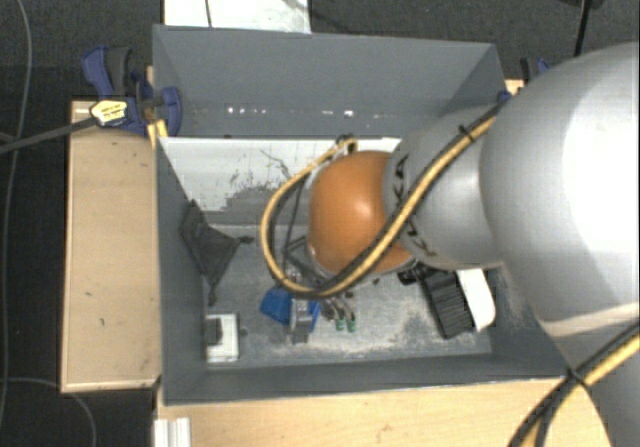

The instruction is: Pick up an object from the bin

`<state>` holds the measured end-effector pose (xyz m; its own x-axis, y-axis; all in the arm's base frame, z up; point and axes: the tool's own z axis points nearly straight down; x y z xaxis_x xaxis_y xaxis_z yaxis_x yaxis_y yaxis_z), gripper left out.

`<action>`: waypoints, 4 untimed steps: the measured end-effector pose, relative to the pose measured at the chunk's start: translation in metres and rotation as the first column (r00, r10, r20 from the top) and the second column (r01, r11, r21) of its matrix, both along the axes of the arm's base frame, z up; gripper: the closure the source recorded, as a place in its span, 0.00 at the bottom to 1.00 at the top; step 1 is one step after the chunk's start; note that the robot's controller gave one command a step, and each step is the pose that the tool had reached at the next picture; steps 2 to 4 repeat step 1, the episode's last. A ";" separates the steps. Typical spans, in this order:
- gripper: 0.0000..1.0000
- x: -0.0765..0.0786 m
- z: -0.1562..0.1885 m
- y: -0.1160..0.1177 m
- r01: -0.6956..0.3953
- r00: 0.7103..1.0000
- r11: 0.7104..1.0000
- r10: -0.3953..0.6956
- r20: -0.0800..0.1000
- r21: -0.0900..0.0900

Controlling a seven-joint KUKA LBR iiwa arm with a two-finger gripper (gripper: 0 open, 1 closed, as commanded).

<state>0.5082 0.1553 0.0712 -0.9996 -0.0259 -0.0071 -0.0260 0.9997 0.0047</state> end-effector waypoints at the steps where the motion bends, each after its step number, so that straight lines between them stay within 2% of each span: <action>1: 1.00 -0.001 0.007 0.000 0.002 1.000 1.000 -0.002 -0.003 0.000; 4: 1.00 -0.001 0.007 0.000 0.002 1.000 1.000 -0.002 -0.003 0.000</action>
Offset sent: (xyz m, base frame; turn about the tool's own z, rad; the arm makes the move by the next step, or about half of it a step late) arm 0.0001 0.0001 0.0514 0.0000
